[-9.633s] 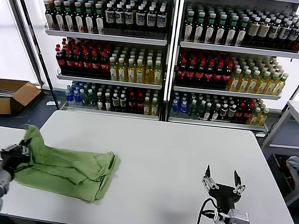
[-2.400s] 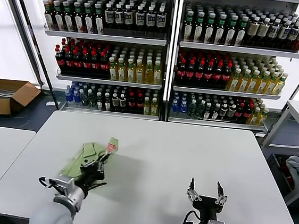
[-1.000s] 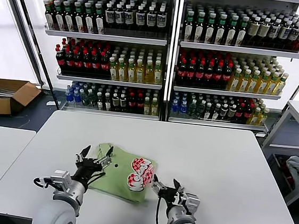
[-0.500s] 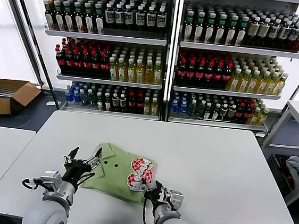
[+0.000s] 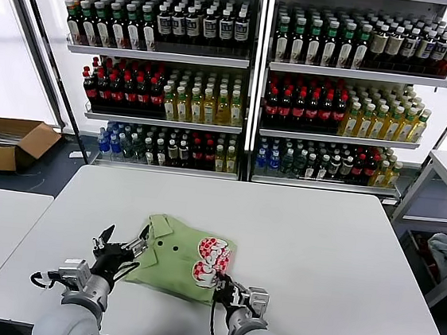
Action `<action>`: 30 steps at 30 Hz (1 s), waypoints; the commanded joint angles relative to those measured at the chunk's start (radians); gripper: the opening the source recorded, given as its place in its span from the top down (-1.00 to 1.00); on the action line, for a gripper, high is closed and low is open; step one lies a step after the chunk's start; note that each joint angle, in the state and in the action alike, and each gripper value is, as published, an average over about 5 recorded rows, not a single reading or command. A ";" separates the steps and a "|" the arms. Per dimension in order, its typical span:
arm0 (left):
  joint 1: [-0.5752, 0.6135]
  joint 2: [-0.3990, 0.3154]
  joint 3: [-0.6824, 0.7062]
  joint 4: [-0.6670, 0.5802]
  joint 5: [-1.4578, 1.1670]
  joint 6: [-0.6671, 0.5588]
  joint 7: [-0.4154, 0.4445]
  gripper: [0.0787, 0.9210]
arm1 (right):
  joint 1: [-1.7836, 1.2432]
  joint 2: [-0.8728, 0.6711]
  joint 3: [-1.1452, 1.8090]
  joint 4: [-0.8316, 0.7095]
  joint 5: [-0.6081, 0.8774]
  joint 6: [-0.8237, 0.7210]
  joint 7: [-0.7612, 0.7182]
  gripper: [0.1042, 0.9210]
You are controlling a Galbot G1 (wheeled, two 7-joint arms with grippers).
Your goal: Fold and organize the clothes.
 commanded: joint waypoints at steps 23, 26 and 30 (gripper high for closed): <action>0.021 -0.052 0.038 -0.040 0.021 0.008 -0.004 -0.77 | 0.010 -0.248 0.348 -0.090 -0.363 0.021 -0.156 1.00; 0.032 -0.052 0.036 -0.041 0.023 0.009 -0.001 -0.77 | -0.037 -0.206 0.364 -0.002 -0.430 0.052 -0.155 0.91; 0.043 -0.055 0.037 -0.040 0.028 0.006 0.001 -0.77 | -0.140 -0.145 0.356 0.140 -0.499 0.111 -0.150 0.64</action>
